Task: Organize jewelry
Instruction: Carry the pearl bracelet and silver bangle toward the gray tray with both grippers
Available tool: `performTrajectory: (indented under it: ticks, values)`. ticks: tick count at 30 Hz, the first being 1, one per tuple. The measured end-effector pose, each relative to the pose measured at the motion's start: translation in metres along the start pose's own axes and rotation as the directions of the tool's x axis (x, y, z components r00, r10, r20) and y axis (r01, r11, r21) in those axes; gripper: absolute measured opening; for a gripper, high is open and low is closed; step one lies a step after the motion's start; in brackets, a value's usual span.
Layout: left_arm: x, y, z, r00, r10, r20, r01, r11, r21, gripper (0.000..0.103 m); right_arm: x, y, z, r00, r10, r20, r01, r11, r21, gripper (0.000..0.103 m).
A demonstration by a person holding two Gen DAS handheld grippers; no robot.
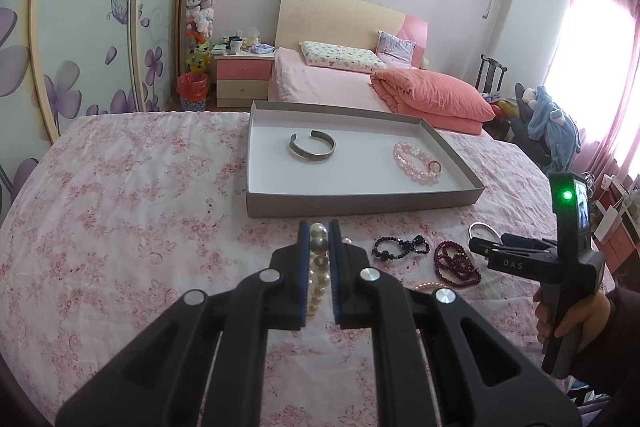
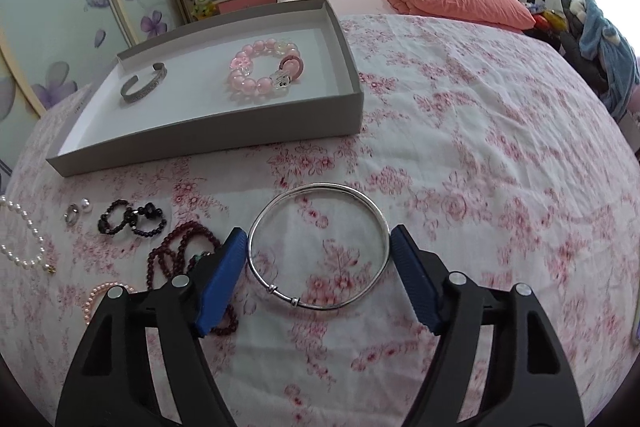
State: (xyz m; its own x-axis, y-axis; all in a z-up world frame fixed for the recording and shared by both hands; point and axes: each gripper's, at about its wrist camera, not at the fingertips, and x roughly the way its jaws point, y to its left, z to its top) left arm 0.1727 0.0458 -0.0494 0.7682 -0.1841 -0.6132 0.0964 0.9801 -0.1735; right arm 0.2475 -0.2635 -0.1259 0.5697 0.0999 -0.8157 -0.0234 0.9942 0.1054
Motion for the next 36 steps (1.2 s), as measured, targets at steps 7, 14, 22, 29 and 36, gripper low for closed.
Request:
performTrajectory:
  ticks: [7, 14, 22, 29, 36]
  values:
    - [-0.005, 0.004, 0.002, 1.0, -0.005, 0.008, 0.005, 1.0, -0.012, 0.01, -0.015, -0.002, -0.01, 0.999, 0.02, 0.046, -0.022, 0.999, 0.042, 0.073]
    - [-0.007, 0.004, 0.004, 1.0, -0.012, 0.011, 0.012, 1.0, -0.014, 0.01, -0.028, 0.002, -0.017, 0.996, 0.045, 0.079, -0.05, 0.997, 0.053, 0.073]
    - [-0.008, 0.0, 0.007, 1.0, -0.019, 0.015, 0.019, 1.0, -0.015, 0.01, -0.031, 0.001, -0.021, 0.994, 0.082, 0.075, -0.088, 0.992, 0.088, 0.073]
    - [-0.007, -0.001, 0.01, 1.0, -0.024, 0.021, 0.024, 1.0, -0.016, 0.01, -0.029, 0.003, -0.024, 0.996, 0.065, 0.06, -0.069, 0.995, 0.075, 0.073]
    - [-0.006, -0.001, 0.013, 0.999, -0.029, 0.022, 0.029, 0.999, -0.019, 0.01, -0.02, 0.006, -0.026, 0.999, -0.036, 0.011, 0.036, 0.999, 0.018, 0.073]
